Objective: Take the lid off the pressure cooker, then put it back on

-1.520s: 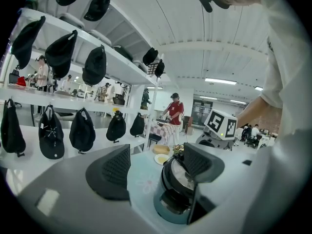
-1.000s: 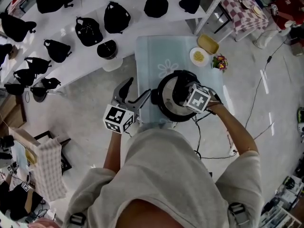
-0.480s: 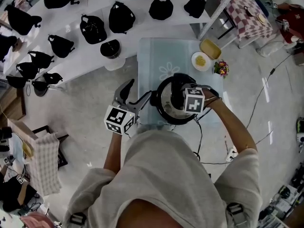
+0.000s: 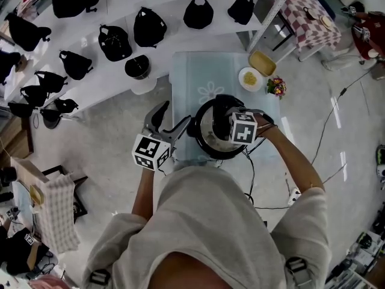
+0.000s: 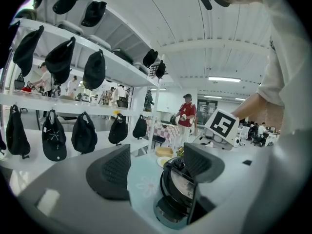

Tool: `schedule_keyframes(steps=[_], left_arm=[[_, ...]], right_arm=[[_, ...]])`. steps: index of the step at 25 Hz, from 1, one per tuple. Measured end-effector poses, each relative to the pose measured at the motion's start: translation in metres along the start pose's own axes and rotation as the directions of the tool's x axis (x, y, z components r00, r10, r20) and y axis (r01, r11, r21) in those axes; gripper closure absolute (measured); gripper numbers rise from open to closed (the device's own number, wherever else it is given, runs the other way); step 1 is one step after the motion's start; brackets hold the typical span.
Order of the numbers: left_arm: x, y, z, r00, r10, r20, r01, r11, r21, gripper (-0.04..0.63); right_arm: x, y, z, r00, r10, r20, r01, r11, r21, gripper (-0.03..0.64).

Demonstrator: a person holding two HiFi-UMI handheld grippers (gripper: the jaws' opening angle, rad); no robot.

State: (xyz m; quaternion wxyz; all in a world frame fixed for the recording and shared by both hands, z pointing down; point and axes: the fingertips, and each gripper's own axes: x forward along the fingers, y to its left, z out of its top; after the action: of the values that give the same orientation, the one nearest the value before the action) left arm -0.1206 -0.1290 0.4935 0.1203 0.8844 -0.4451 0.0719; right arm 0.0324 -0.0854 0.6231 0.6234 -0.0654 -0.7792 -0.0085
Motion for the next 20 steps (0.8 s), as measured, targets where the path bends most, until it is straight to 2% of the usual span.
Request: schedule_keyframes(steps=[2, 5, 9, 12, 15, 17, 20], left_arm=[[0.001, 0.000, 0.000, 1.000, -0.004, -0.001, 0.004, 1.000, 0.004, 0.265], [0.003, -0.001, 0.000, 1.000, -0.006, 0.003, 0.006, 1.000, 0.004, 0.264], [0.005, -0.001, 0.001, 1.000, -0.009, 0.001, 0.009, 1.000, 0.007, 0.265], [0.005, -0.002, 0.002, 1.000, -0.013, -0.003, 0.013, 1.000, 0.010, 0.265], [0.006, -0.001, 0.003, 1.000, -0.011, -0.006, 0.011, 1.000, 0.014, 0.265], [0.006, 0.000, 0.003, 1.000, -0.010, -0.008, 0.010, 1.000, 0.016, 0.264], [0.007, 0.000, 0.004, 1.000, -0.009, -0.007, 0.009, 1.000, 0.017, 0.264]], right_arm=[[-0.006, 0.000, 0.003, 0.999, -0.021, 0.032, 0.021, 1.000, 0.017, 0.333], [-0.028, -0.002, 0.015, 0.988, -0.070, 0.139, 0.059, 0.995, 0.086, 0.333], [-0.048, -0.002, 0.020, 0.958, -0.129, 0.256, 0.079, 0.978, 0.195, 0.333], [-0.055, -0.003, 0.019, 0.924, -0.197, 0.328, 0.105, 0.955, 0.279, 0.334], [-0.063, -0.007, 0.017, 0.863, -0.301, 0.406, 0.134, 0.911, 0.391, 0.337], [-0.074, -0.011, 0.015, 0.805, -0.384, 0.452, 0.139, 0.863, 0.487, 0.352], [-0.088, -0.017, 0.006, 0.727, -0.499, 0.471, 0.148, 0.785, 0.602, 0.362]])
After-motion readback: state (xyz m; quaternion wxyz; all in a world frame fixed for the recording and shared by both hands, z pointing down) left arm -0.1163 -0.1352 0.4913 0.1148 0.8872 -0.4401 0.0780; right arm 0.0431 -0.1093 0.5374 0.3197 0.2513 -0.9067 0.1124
